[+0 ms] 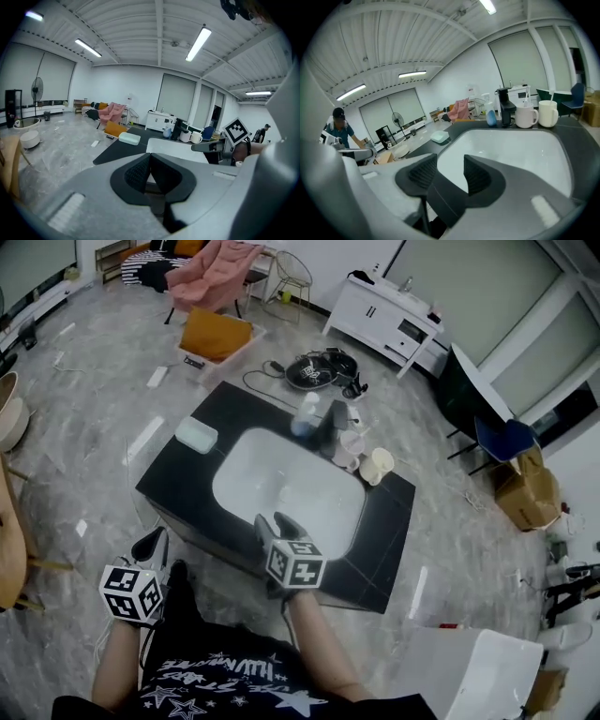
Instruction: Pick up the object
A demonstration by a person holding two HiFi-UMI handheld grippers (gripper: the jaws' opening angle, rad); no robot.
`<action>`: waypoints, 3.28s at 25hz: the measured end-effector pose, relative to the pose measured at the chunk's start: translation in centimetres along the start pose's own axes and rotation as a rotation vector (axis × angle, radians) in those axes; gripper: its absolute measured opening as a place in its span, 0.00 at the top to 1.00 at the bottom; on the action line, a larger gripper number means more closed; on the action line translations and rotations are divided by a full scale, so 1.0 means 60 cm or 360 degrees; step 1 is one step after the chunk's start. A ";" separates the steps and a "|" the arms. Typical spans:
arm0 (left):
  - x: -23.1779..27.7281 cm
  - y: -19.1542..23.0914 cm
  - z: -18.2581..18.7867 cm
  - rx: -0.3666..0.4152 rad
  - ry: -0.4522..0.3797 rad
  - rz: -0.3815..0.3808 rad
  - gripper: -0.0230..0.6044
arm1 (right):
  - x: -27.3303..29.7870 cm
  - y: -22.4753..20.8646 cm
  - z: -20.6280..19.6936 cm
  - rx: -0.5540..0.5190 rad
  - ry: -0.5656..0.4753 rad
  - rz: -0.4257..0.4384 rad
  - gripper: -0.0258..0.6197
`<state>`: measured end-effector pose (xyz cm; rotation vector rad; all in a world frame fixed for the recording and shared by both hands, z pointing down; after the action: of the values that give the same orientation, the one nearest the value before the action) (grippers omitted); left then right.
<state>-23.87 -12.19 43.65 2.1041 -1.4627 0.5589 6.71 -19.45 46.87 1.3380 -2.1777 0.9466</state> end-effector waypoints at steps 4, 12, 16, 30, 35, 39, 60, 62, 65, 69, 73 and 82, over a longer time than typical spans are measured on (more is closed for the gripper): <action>0.062 0.064 0.056 0.0082 0.0037 -0.0096 0.95 | 0.065 0.018 0.037 0.0072 0.0004 -0.0081 0.67; 0.155 0.185 0.139 0.0170 0.0140 -0.0272 0.95 | 0.184 0.079 0.112 0.0175 0.0018 -0.0184 0.67; 0.188 0.233 0.164 0.0188 0.0178 -0.0331 0.95 | 0.226 0.100 0.140 0.0205 0.0017 -0.0235 0.68; 0.302 0.319 0.200 0.0258 0.0319 -0.0545 0.95 | 0.358 0.116 0.180 0.0385 0.0106 -0.0475 0.68; 0.324 0.337 0.198 0.0256 0.0369 -0.0585 0.95 | 0.395 0.120 0.192 0.0421 0.0157 -0.0518 0.71; 0.335 0.346 0.191 0.0249 0.0404 -0.0608 0.95 | 0.420 0.119 0.196 0.0453 0.0191 -0.0547 0.74; 0.350 0.369 0.194 0.0233 0.0422 -0.0619 0.95 | 0.449 0.114 0.197 0.0540 0.0262 -0.0731 0.92; 0.345 0.368 0.195 0.0231 0.0412 -0.0608 0.95 | 0.441 0.113 0.200 0.0541 0.0244 -0.0722 0.92; 0.335 0.363 0.197 0.0227 0.0392 -0.0591 0.95 | 0.425 0.113 0.207 0.0543 0.0211 -0.0699 0.92; 0.316 0.344 0.196 0.0229 0.0367 -0.0566 0.95 | 0.389 0.109 0.215 0.0540 0.0155 -0.0669 0.92; 0.296 0.316 0.196 0.0227 0.0325 -0.0531 0.95 | 0.346 0.099 0.220 0.0513 0.0103 -0.0639 0.92; 0.245 0.219 0.183 0.0237 0.0248 -0.0467 0.95 | 0.234 0.062 0.200 0.0459 0.0044 -0.0563 0.92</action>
<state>-30.88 -33.54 46.11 2.2792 -1.0313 0.7157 -2.94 -35.66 46.54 1.7581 -1.7466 1.1527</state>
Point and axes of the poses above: the fingertips, and each gripper's own axes: x forward along the fingers, y to its left, z out of its top, the point moved 10 cm from there along -x, backward along the fingers, and after that the axes turned 11 degrees about y, right-handed, at the moved point
